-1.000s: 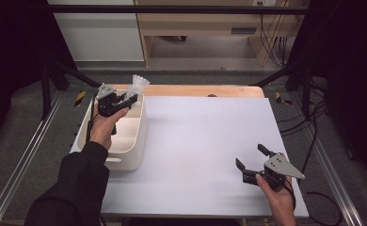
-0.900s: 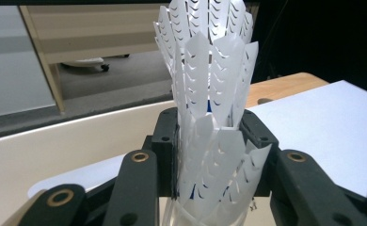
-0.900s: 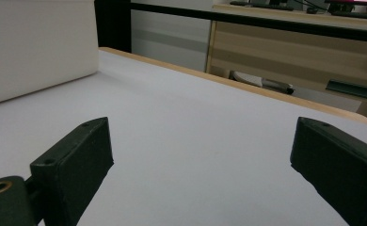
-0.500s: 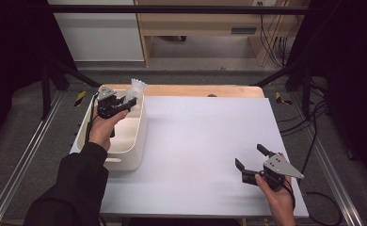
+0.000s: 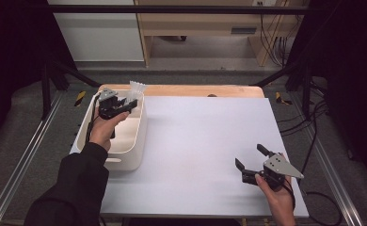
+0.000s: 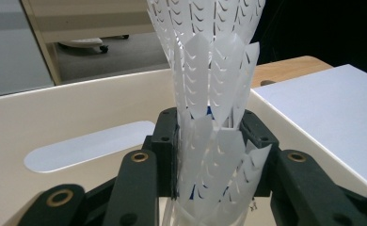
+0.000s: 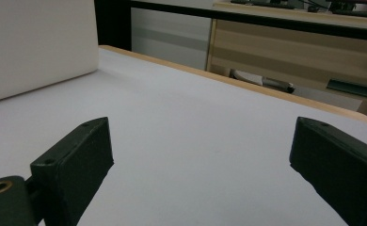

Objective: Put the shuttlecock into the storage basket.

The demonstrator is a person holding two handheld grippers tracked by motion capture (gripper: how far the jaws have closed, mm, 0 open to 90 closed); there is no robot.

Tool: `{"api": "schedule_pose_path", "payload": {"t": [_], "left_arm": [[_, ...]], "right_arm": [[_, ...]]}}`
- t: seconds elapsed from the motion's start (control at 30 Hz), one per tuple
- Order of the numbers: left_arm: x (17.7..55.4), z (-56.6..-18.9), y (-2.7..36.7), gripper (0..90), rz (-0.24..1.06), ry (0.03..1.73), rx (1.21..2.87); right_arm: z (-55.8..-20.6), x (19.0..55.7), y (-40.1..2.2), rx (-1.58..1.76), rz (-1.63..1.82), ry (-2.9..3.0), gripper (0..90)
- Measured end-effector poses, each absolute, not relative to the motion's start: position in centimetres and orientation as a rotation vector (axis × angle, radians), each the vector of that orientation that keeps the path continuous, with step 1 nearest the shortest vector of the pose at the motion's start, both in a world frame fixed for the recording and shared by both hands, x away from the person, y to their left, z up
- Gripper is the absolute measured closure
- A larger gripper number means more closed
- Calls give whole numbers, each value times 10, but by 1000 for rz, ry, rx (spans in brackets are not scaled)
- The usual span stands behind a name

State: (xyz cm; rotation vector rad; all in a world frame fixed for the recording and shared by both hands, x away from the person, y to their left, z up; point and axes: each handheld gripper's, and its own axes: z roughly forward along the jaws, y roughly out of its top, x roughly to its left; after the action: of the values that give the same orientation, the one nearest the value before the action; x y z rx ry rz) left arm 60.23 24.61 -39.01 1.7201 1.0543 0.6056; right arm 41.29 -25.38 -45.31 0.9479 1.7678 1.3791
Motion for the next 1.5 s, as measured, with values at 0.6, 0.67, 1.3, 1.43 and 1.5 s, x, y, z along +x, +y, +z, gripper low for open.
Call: {"api": "schedule_pose_path", "payload": {"t": [0.6,0.67,1.3,1.43,1.5], "left_arm": [[605,-394,246,610,594,1065,1725],[605,-394,245,606,592,1065,1725],[608,-394,240,251,593,1061,1662],[607,-388,241,197,630,1045,1626],[606,-386,242,185,635,1042,1614]], "right_arm": [[-453,413,-254,951,1377,1774,67],[-454,413,-254,949,1377,1775,67],[-454,413,-253,949,1377,1786,67],[-454,413,-253,951,1381,1789,67],[-455,414,-252,950,1380,1790,67]]}}
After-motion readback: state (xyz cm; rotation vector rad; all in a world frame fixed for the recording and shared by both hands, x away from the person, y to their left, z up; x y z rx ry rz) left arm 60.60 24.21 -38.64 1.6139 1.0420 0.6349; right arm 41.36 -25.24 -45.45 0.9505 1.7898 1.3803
